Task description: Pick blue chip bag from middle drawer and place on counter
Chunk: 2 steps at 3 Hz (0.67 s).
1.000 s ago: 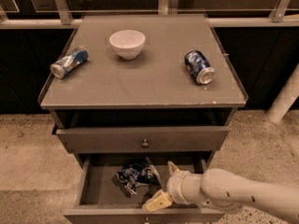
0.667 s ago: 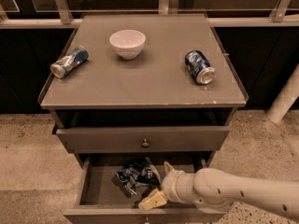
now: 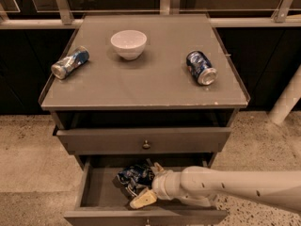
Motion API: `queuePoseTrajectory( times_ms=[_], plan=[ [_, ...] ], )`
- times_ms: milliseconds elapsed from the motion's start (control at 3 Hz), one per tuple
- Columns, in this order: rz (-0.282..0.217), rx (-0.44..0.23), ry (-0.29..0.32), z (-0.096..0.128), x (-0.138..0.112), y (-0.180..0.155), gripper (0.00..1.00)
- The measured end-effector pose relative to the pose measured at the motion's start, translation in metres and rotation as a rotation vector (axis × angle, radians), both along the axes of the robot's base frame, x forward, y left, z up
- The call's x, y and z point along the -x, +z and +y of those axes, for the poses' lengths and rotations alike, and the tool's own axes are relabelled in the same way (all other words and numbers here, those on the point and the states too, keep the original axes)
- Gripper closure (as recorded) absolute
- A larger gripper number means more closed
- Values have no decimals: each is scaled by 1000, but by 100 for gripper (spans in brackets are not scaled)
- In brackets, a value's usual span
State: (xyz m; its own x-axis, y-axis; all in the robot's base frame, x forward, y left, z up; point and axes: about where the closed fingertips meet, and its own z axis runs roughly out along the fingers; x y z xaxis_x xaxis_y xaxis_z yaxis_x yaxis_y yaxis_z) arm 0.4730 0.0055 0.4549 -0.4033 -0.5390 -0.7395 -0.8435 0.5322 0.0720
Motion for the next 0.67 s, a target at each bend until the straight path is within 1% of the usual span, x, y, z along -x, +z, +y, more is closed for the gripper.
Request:
queuePoseTrajectory(
  times_ms=[333,667],
  plan=[
    [12,-4,27,20,-10,-17,0],
    [44,-26,38,43,-21,-39,0]
  ],
)
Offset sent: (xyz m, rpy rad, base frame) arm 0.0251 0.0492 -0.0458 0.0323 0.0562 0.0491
